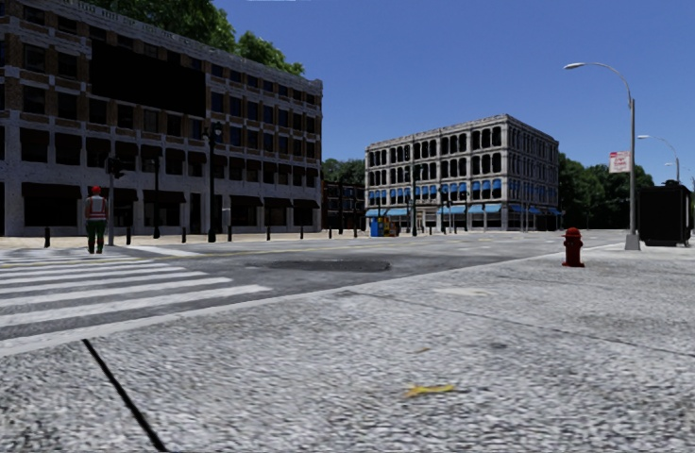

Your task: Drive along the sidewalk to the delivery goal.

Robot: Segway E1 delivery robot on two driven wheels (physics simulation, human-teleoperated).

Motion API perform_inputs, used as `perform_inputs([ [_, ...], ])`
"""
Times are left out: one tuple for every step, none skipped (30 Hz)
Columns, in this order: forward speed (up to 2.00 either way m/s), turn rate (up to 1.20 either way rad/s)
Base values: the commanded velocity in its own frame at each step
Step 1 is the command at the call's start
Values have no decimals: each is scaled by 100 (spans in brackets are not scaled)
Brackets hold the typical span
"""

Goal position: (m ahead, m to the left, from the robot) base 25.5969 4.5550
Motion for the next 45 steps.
perform_inputs([
  [200, 52],
  [200, 52],
  [200, 52],
  [200, 52],
  [200, 52],
  [200, 52],
  [200, 52],
  [200, 52],
  [200, 52],
  [200, 52],
  [200, 52],
  [200, 52],
  [200, 52],
  [200, 52],
  [200, 52],
  [200, 52],
  [200, 52],
  [200, 52],
  [200, 52],
  [200, 52],
  [200, 52],
  [200, 52],
  [200, 52],
  [200, 52],
  [200, 52],
  [200, 52],
  [200, 52],
  [200, 52],
  [200, 52],
  [200, 52],
  [200, 52],
  [200, 52],
  [200, 52],
  [200, 52],
  [200, 52],
  [200, 52],
  [200, 52],
  [200, 52],
  [200, 52],
  [200, 52],
  [200, 52],
  [200, 52],
  [200, 52],
  [200, 52],
  [192, 52],
])
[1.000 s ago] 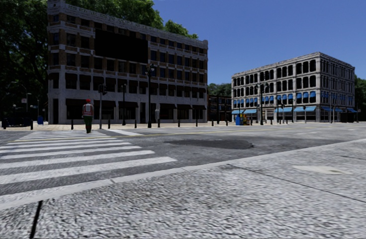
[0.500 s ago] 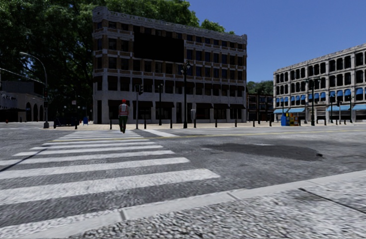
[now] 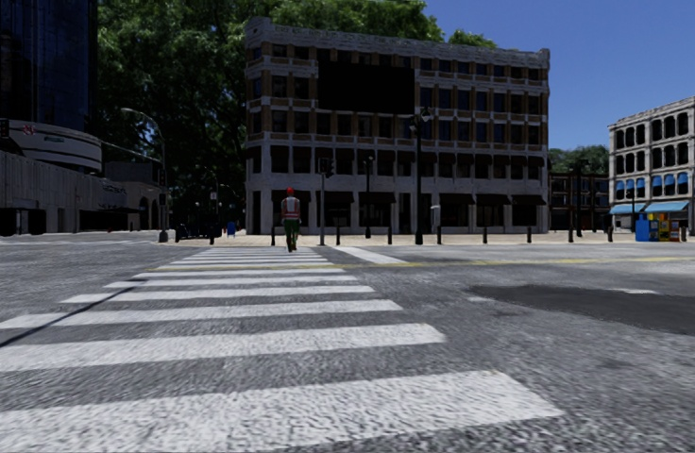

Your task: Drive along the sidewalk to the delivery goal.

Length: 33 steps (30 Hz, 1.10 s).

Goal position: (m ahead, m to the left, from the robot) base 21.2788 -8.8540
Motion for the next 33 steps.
perform_inputs([
  [192, 52],
  [176, 52],
  [167, 52],
  [163, 52],
  [163, 52],
  [161, 52],
  [160, 52],
  [158, 52],
  [156, 52],
  [156, 52],
  [156, 50],
  [156, 38],
  [156, 23],
  [156, 15],
  [156, 15],
  [156, 0],
  [156, 0],
  [156, 0],
  [156, 0],
  [156, 0],
  [156, 0],
  [156, 0],
  [156, 0],
  [156, 0],
  [156, 0],
  [156, 0],
  [156, 0],
  [156, 0],
  [156, 0],
  [156, 0],
  [157, 0],
  [157, 0],
  [168, 0],
])
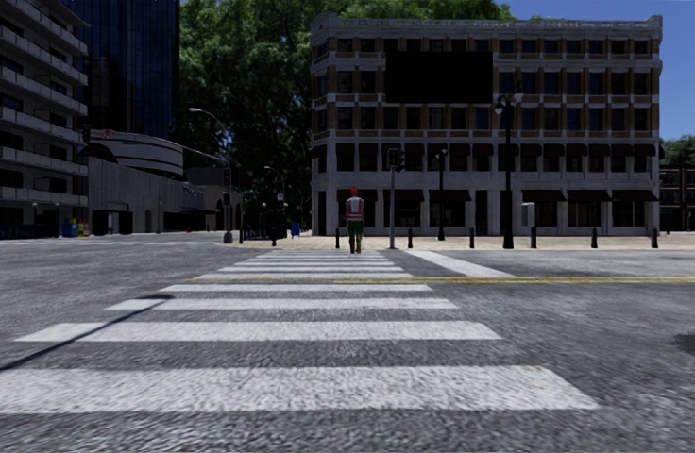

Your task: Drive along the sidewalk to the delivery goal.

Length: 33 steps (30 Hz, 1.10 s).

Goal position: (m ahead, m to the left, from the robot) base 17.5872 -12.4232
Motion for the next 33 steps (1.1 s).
perform_inputs([
  [168, 0],
  [200, 0],
  [200, 0],
  [200, 0],
  [200, 0],
  [200, 0],
  [200, 0],
  [200, 0],
  [200, 0],
  [200, 0],
  [200, 0],
  [200, 0],
  [200, 0],
  [200, 0],
  [200, 0],
  [200, 0],
  [200, 0],
  [200, 0],
  [200, 0],
  [200, 0],
  [200, 0],
  [200, 0],
  [200, 0],
  [200, 0],
  [200, 0],
  [200, -6],
  [200, -9],
  [200, -12],
  [200, -12],
  [200, -19],
  [200, -21],
  [200, -22],
  [200, -22],
])
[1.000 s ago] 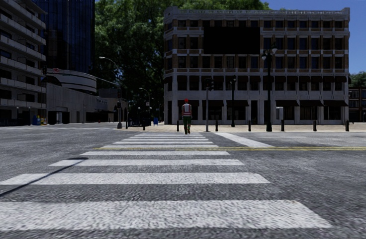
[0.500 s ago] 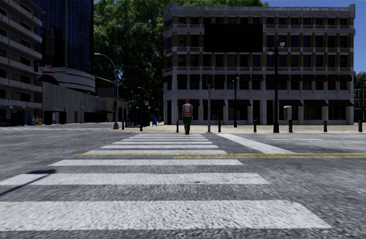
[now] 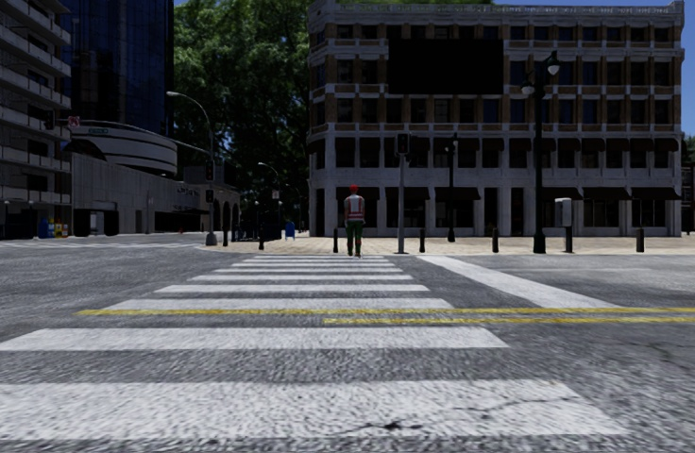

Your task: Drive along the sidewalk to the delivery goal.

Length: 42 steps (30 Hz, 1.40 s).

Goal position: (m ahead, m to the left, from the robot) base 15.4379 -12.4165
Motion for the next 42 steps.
perform_inputs([
  [200, -22],
  [200, -22],
  [200, -22],
  [200, -22],
  [200, -6],
  [200, -6],
  [200, 0],
  [200, 0],
  [200, 0],
  [200, 0],
  [200, 0],
  [200, 0],
  [200, 0],
  [200, 0],
  [200, 0],
  [200, 0],
  [200, 0],
  [200, 0],
  [200, 0],
  [200, 0],
  [200, 0],
  [200, 0],
  [200, 0],
  [200, 0],
  [200, 0],
  [200, 0],
  [200, 0],
  [200, 0],
  [200, 0],
  [200, 0],
  [200, 0],
  [200, 0],
  [200, 0],
  [200, 0],
  [200, 0],
  [200, 0],
  [200, 0],
  [200, 0],
  [200, 0],
  [200, 0],
  [200, 0],
  [200, 0],
])
